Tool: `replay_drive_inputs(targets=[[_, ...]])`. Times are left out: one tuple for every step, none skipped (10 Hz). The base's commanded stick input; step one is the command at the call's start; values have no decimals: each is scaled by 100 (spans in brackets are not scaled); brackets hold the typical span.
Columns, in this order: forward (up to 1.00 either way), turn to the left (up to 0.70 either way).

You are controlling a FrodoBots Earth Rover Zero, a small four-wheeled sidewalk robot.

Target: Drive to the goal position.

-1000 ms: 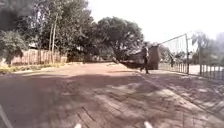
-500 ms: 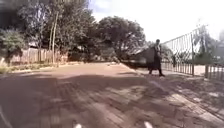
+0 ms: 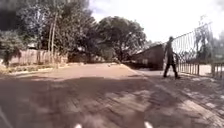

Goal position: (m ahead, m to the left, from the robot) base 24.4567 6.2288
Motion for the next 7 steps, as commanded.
replay_drive_inputs(targets=[[70,0],[70,0],[70,0],[70,0],[70,0],[70,0],[70,0]])
